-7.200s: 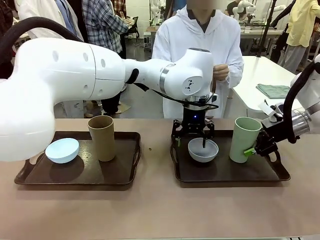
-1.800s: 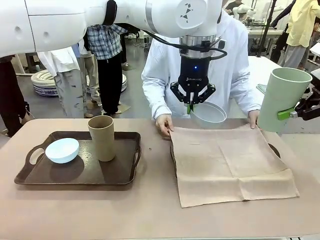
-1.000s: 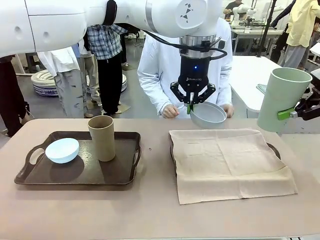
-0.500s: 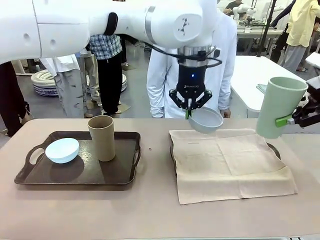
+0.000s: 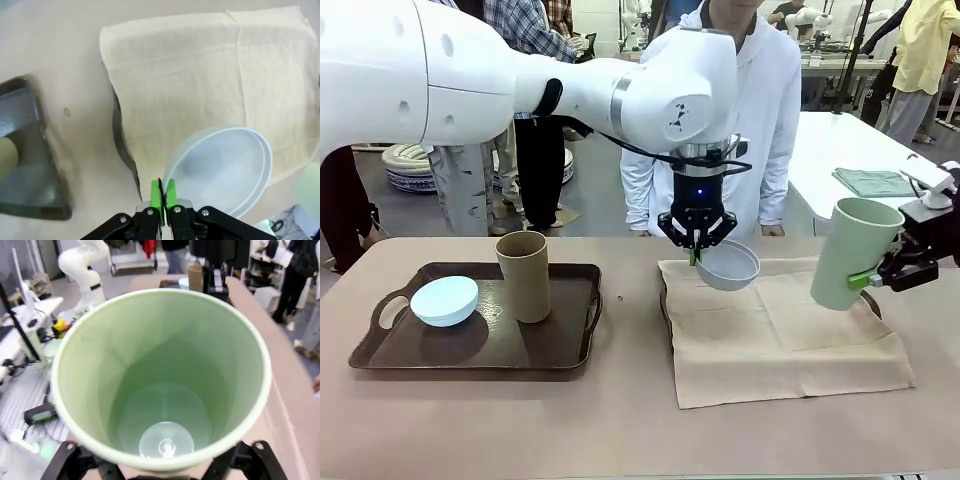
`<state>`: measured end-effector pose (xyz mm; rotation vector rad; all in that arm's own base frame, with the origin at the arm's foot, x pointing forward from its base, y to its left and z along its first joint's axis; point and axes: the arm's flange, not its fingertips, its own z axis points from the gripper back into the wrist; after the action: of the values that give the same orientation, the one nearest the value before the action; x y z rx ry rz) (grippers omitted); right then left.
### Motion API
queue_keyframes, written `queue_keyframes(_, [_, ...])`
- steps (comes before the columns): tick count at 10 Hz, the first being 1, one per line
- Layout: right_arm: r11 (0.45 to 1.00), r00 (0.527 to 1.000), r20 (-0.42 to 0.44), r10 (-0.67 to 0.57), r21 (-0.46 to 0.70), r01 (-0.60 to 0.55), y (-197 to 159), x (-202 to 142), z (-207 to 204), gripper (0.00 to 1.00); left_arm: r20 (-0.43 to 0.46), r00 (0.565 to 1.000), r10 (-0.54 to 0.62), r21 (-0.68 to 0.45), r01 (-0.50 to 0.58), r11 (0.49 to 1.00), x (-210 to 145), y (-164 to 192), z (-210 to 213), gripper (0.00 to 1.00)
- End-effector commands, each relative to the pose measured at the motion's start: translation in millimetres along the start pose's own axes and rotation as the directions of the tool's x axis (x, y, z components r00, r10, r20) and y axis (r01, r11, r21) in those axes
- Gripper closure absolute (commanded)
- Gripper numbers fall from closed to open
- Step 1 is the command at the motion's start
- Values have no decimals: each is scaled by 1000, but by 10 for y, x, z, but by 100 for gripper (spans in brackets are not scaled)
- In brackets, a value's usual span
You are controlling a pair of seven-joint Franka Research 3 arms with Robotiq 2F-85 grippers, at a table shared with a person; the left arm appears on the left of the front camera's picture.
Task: Set up a tray with a mat and arrange the tableware.
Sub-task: Place the Picnic Bowl and Reusable plastic cup back onto the Handle tray in front of the human's position.
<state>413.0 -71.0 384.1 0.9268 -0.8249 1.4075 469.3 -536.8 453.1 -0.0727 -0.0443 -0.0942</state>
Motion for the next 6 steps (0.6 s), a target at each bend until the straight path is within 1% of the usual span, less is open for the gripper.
queue_keyframes(1, [1000, 999, 22, 28, -3, -28, -122, -97, -61, 18, 17, 1000, 2, -58, -1, 998, -53, 35, -117, 96])
queue_keyframes(3, [999, 999, 12, 49, 0, -49, -222, -239, -144, 18, 19, 1000, 4, -95, -2, 995, -32, 37, -265, 96])
queue_keyframes(6, [992, 992, -57, 117, -30, -119, -422, -502, -198, 18, 12, 1000, 18, -136, -17, 991, 56, 75, -510, 96])
